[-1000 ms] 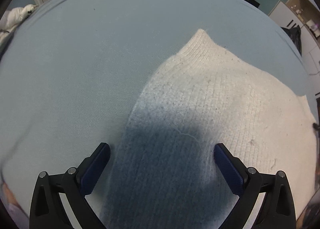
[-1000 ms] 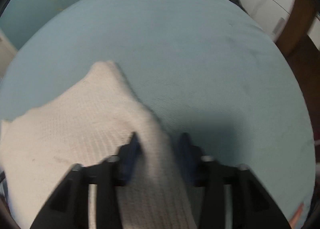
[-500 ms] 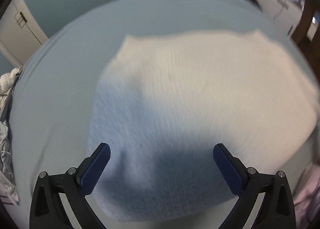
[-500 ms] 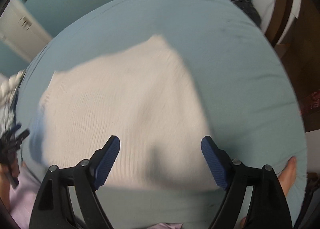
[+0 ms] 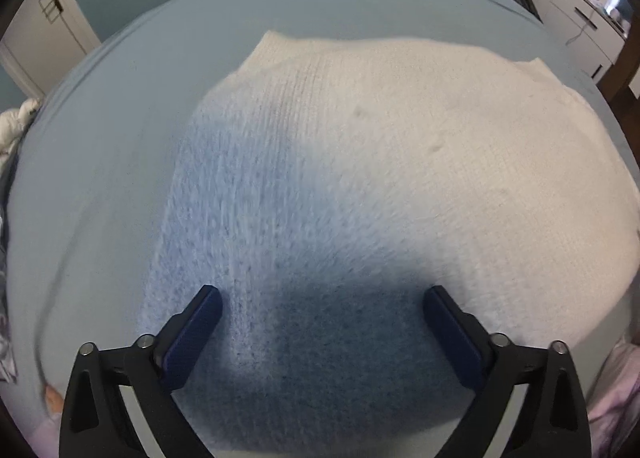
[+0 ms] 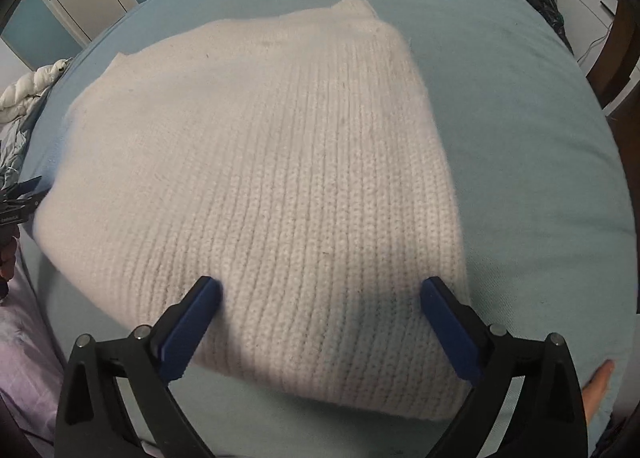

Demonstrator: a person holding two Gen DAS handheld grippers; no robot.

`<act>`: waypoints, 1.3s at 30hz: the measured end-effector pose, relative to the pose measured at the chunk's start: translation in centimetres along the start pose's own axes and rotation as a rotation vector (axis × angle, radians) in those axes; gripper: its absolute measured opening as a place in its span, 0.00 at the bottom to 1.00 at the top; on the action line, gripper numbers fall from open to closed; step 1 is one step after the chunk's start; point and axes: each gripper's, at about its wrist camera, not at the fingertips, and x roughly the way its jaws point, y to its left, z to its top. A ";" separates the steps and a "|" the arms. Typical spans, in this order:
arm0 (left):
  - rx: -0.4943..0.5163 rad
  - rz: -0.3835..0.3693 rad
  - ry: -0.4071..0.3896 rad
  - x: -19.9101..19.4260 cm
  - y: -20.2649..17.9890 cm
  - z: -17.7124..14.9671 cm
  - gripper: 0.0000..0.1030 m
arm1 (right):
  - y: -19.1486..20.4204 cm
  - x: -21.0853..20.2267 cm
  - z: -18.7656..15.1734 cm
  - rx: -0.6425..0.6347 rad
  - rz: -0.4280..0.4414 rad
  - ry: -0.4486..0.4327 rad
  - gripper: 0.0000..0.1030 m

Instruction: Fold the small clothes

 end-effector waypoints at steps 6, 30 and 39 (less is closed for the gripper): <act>0.140 -0.153 -0.091 -2.6 -5.5 -0.1 0.96 | 4.2 -5.8 1.5 -0.179 0.027 -0.210 0.89; 0.022 -0.133 0.196 -1.9 3.1 -0.2 1.00 | -4.8 0.8 1.2 -0.095 -0.101 0.060 0.89; -0.763 -0.487 0.446 1.5 15.6 -10.5 1.00 | -8.5 5.4 -0.1 0.775 0.632 0.223 0.90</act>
